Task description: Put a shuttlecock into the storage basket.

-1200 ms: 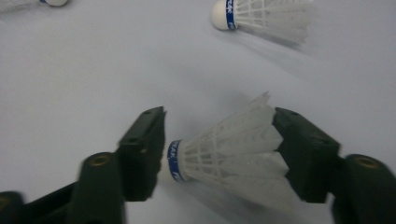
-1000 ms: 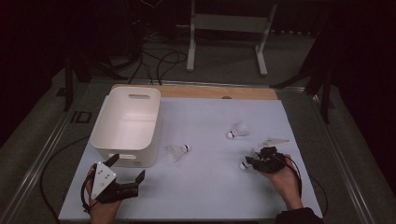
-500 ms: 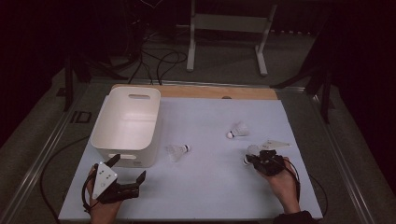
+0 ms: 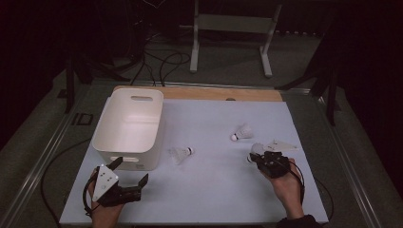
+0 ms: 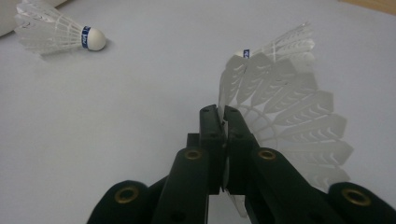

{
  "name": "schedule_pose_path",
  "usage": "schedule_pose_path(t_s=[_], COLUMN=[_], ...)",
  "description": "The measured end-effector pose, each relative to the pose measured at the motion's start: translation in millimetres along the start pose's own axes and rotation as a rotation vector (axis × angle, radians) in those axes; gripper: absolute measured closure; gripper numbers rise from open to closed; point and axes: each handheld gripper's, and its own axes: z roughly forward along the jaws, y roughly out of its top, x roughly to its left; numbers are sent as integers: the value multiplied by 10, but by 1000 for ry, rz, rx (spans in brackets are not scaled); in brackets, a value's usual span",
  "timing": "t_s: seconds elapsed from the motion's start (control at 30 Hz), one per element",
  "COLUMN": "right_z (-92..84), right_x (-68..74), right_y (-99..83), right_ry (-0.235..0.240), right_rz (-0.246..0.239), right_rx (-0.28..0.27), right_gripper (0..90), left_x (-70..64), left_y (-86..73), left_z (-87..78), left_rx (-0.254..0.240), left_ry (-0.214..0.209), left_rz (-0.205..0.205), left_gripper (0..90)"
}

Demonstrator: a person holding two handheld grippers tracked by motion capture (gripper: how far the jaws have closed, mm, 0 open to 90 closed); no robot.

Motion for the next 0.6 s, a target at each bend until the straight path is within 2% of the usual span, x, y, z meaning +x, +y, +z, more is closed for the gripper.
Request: schedule_pose_path(t_s=[0.33,0.6], right_z=[1,-36], right_x=[63,114], right_y=[65,158], right_ry=[-4,-8], right_rz=[25,9], right_rx=[-42,-56], right_gripper=[892,892], left_x=[-26,-25], left_y=[-7,-13], left_z=[23,35], left_rx=[12,20], left_ry=[-1,4], left_rz=[12,13], left_gripper=[3,3])
